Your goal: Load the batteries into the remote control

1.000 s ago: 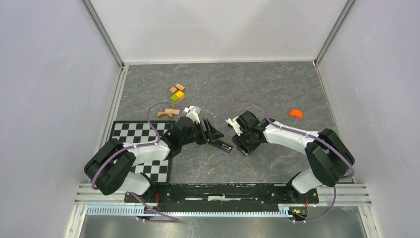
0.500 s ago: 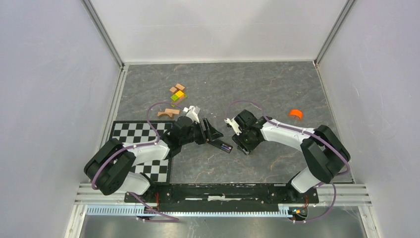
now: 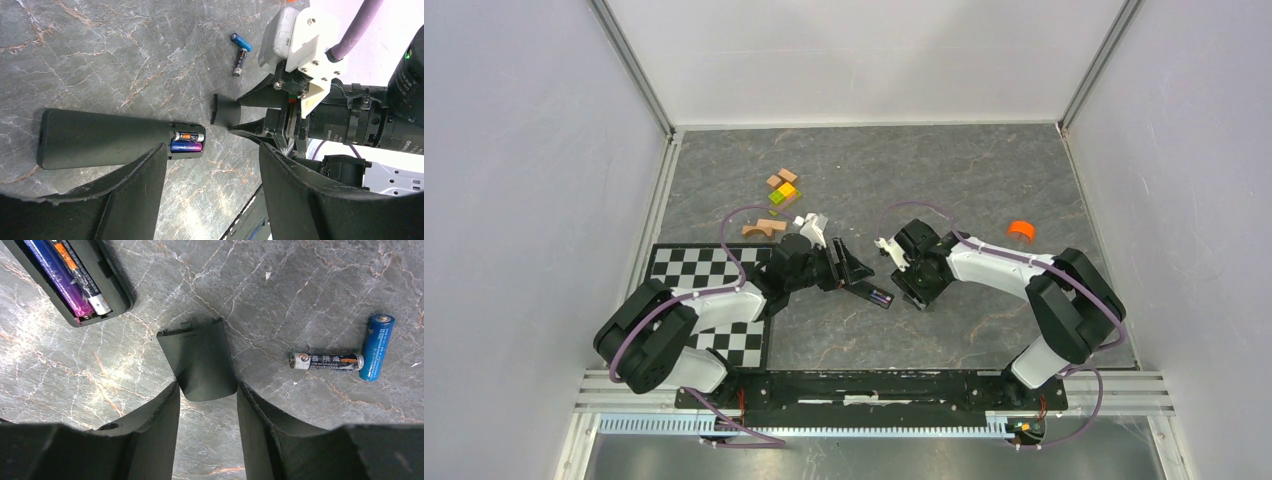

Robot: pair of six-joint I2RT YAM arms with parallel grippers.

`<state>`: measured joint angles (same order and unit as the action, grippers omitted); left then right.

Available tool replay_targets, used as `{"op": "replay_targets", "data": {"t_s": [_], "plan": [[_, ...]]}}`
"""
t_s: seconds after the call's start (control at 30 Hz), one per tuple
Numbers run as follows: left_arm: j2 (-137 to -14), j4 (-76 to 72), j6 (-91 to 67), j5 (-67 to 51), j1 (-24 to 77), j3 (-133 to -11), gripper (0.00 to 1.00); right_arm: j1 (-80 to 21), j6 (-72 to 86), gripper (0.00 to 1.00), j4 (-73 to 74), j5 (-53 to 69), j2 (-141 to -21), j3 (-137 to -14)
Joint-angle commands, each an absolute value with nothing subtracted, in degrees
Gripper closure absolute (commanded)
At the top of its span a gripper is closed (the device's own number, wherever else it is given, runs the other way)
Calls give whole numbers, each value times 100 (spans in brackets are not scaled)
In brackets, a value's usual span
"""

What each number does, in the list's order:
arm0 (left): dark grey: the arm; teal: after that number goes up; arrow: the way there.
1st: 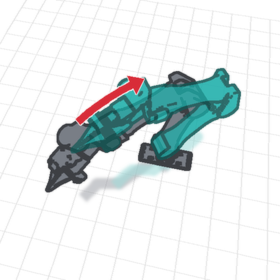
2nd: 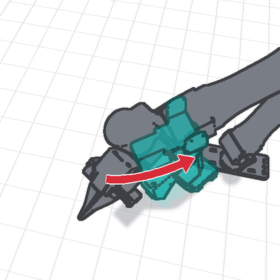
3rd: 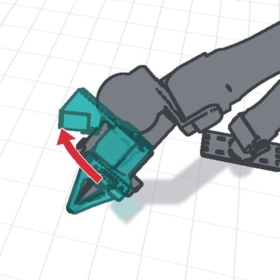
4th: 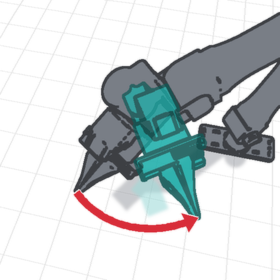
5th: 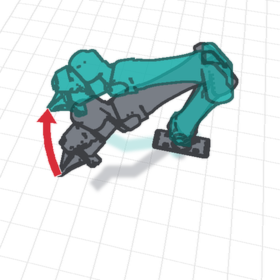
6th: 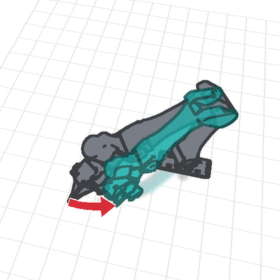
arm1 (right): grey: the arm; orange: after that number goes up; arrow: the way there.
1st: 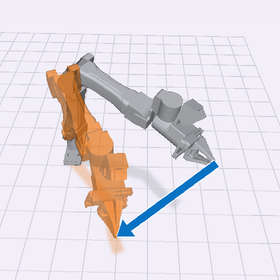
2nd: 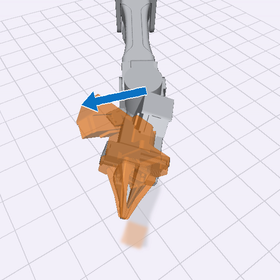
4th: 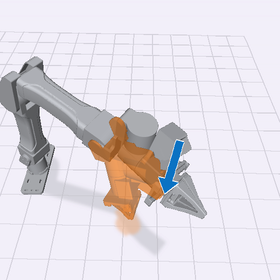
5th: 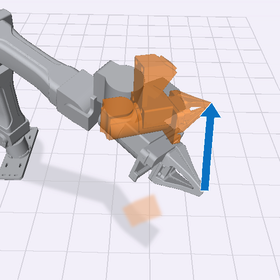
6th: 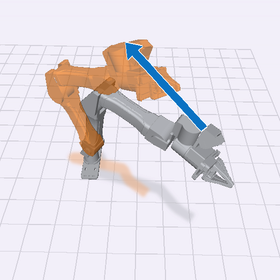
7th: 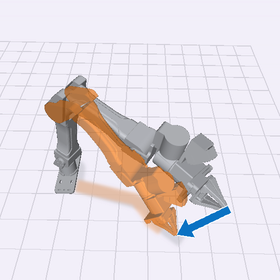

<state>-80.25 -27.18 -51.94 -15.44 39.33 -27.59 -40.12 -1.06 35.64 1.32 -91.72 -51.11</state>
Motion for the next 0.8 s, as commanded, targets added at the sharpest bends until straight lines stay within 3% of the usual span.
{"op": "replay_targets", "data": {"t_s": [0.0, 0.17, 0.77], "plan": [[-8055, -2985, -4975, -1702, 3902, -2874, 27, -4061, -201, 54, 3313, 318, -9446, -4994], [-8142, -3029, -4966, -1917, 3903, -2963, 27, -4078, -212, 64, 3205, 290, -9358, -4896], [-8244, -3122, -5115, -1877, 3891, -2979, 32, -4086, -211, 66, 3061, 413, -8556, -4874]]}}
